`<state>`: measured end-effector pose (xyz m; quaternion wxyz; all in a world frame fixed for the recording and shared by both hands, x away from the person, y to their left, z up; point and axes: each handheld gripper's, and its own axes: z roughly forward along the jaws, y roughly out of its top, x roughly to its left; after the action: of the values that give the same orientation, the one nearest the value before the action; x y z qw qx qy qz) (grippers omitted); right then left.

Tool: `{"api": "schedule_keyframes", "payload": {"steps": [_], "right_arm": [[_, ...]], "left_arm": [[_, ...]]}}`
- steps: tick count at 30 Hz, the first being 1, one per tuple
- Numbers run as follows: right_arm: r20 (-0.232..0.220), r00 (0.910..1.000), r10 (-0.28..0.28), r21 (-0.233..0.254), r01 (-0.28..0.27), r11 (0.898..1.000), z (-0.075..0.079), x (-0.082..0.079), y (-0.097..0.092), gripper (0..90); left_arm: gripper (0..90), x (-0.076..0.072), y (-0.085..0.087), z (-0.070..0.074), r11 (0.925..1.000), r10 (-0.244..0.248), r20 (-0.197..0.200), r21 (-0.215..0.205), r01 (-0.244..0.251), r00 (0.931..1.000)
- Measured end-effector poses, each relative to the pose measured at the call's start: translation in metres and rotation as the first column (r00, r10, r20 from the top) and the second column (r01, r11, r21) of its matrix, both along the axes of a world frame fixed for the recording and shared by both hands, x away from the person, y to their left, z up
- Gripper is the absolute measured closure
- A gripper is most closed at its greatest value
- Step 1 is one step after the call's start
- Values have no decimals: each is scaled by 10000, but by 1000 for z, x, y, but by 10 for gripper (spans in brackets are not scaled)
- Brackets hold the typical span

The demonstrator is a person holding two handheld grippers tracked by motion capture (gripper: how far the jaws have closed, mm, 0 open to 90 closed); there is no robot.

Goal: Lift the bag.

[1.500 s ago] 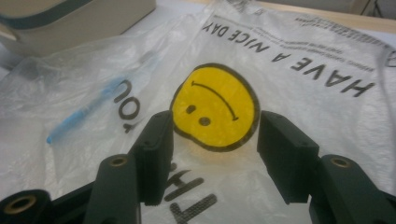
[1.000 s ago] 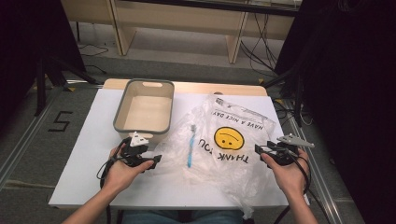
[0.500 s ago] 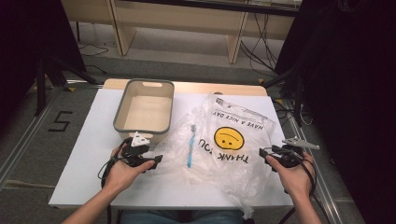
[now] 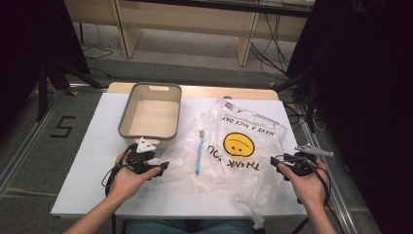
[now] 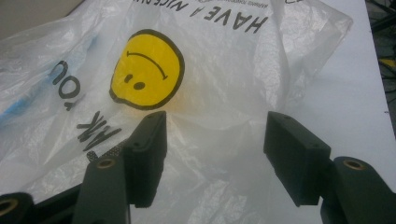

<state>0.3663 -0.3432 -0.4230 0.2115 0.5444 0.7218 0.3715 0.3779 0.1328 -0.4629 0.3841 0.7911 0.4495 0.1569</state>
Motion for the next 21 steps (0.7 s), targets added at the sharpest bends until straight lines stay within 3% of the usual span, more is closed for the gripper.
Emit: {"api": "schedule_keyframes", "payload": {"steps": [4, 7, 8, 10, 17, 21], "right_arm": [[-372, 9993, -92, 70, 95, 9999, 1, -2, 0, 395], [-1093, 9939, -146, 43, 152, 9999, -1, -4, 1, 393], [-1355, 9906, -179, 28, 184, 9998, -3, -4, 2, 393], [-1767, 9840, -245, 7, 250, 9997, -8, -5, 3, 394], [-2238, 9734, -481, 115, 520, 9986, -13, -5, 0, 400], [-2545, 9659, -474, 37, 500, 9987, -22, -5, -3, 473]], "left_arm": [[352, 1, 1, -1, 10000, -10, -99, 28, 10, 10000], [357, 3, 1, -3, 10000, 0, -277, -11, -1, 9996], [355, 5, 0, -7, 10000, -35, -569, -56, 32, 9984], [360, 7, 1, -10, 9999, -26, -746, 121, 35, 9972], [431, 11, 5, -17, 10000, 43, -1349, 26, -40, 9909], [476, 14, 4, -23, 9998, 68, -1749, 172, -38, 9846]]}}
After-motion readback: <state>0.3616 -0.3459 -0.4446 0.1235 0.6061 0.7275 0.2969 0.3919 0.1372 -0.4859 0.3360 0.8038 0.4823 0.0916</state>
